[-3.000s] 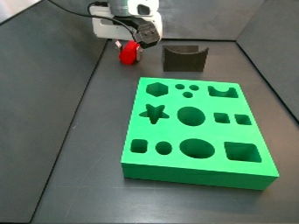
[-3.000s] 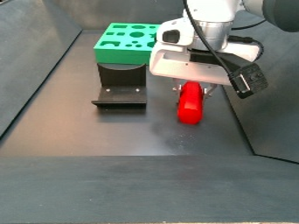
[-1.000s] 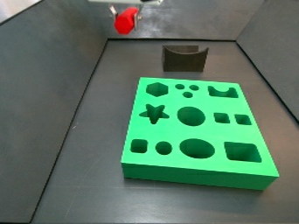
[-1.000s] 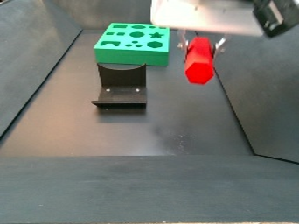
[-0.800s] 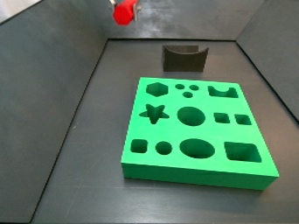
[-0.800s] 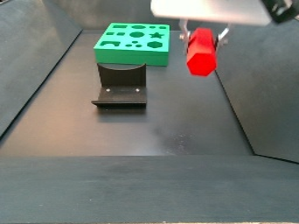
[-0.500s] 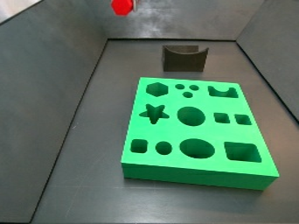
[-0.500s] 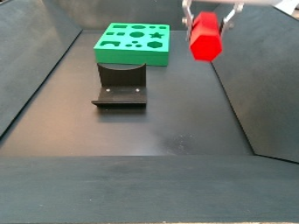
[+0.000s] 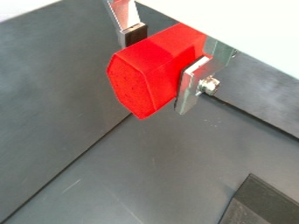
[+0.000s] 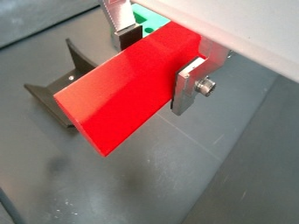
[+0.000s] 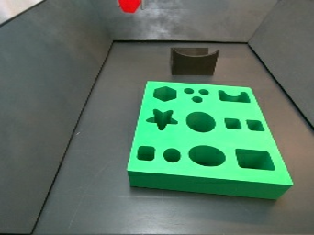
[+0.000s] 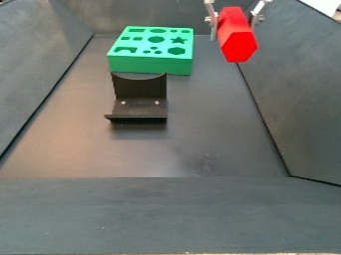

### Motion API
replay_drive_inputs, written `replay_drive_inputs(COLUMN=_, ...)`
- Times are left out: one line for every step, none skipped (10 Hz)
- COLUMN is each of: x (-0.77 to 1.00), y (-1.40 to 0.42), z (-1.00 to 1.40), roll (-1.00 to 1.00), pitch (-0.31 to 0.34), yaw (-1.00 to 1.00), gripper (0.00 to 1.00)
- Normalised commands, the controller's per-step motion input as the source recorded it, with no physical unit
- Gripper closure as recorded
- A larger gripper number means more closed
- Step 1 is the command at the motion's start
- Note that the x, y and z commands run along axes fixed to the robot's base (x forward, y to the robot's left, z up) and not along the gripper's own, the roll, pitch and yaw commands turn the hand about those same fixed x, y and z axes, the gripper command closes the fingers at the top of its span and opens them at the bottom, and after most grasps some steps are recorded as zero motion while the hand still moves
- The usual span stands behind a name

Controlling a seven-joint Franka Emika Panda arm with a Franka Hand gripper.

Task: Pick up the hexagon object. Move up. Place the hexagon object on the fixture. Regrasp the hexagon object. Move to above the board. Insert the hexagon object.
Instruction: Place the hexagon object on the fixture.

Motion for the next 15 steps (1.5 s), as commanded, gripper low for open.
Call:
replay_drive_inputs(x=1.0, y=-0.14, z=-0.1, roll=-0.07, pitch=0.277, yaw=0.2, gripper=1.0)
replay_drive_inputs(x=1.0, y=-0.13, z=-0.09, roll=-0.04, pitch=0.215, yaw=0.13, gripper=1.0)
replay_drive_inputs(x=1.0, y=-0.12, z=-0.08, roll=-0.03, pitch=0.175, yaw=0.08, gripper=1.0)
replay_drive_inputs(x=1.0, y=-0.11, z=-0.07, roll=-0.03, pitch=0.166, yaw=0.07, gripper=1.0)
replay_drive_inputs(x=1.0, y=-0.09, z=-0.06, roll=-0.04, pitch=0.15, yaw=0.05, gripper=1.0)
replay_drive_inputs(x=1.0, y=-0.09, z=-0.06, roll=-0.05, pitch=0.146, yaw=0.04, gripper=1.0)
replay_drive_inputs(x=1.0, y=-0.08, z=-0.05, roll=-0.06, pitch=0.148, yaw=0.04, gripper=1.0)
replay_drive_inputs(x=1.0, y=-0.06, z=-0.04, roll=-0.06, pitch=0.15, yaw=0.04, gripper=1.0)
replay_drive_inputs(x=1.0, y=-0.05, z=-0.03, roll=-0.06, pitch=0.155, yaw=0.04, gripper=1.0)
replay_drive_inputs(x=1.0, y=-0.05, z=-0.03, roll=-0.06, pitch=0.157, yaw=0.04, gripper=1.0)
replay_drive_inputs(x=1.0, y=-0.04, z=-0.02, roll=-0.05, pitch=0.16, yaw=0.04, gripper=1.0)
replay_drive_inputs(x=1.0, y=0.02, z=0.27, roll=-1.0, pitch=-0.217, yaw=0.0, gripper=1.0)
replay_drive_inputs(x=1.0, y=0.04, z=0.28, roll=-1.0, pitch=-0.213, yaw=0.0, gripper=1.0)
replay_drive_inputs(x=1.0, y=0.06, z=0.25, roll=-1.0, pitch=-0.199, yaw=-0.01, gripper=1.0)
replay_drive_inputs(x=1.0, y=0.05, z=0.16, roll=-1.0, pitch=-0.162, yaw=0.0, gripper=1.0)
